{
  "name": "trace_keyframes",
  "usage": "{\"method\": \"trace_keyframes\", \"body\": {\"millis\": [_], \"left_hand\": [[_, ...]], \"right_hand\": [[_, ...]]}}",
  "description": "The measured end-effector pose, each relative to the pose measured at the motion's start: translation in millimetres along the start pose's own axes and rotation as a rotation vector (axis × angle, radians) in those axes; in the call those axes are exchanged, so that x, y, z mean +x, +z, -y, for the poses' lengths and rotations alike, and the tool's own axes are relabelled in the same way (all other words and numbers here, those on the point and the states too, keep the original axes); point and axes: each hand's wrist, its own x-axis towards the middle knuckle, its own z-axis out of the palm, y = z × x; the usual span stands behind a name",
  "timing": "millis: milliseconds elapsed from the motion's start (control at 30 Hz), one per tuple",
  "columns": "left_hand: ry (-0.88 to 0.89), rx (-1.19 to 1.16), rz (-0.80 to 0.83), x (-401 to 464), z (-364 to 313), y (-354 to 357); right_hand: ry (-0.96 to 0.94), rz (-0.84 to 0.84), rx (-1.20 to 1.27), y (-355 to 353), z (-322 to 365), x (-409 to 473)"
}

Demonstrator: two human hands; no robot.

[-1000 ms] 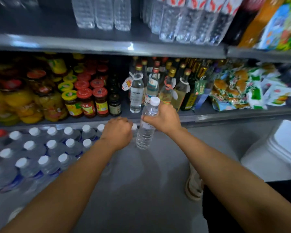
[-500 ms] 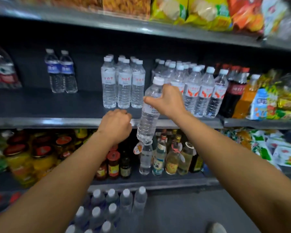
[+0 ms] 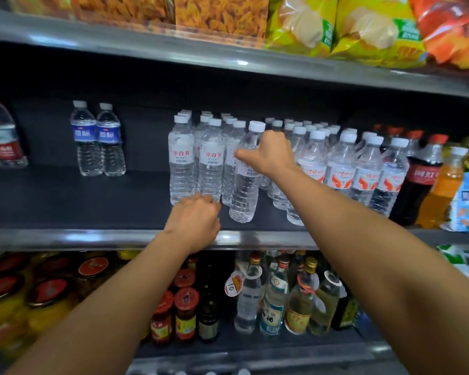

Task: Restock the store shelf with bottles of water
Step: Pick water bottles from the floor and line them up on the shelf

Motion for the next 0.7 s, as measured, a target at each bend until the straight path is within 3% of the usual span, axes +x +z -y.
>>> {"method": "trace_keyframes", "body": {"millis": [700], "left_hand": [[0.021,-0.057,0.007,-5,-1,30]], "right_hand": [[0.064,0.164,-0.062,6,2,13]]}}
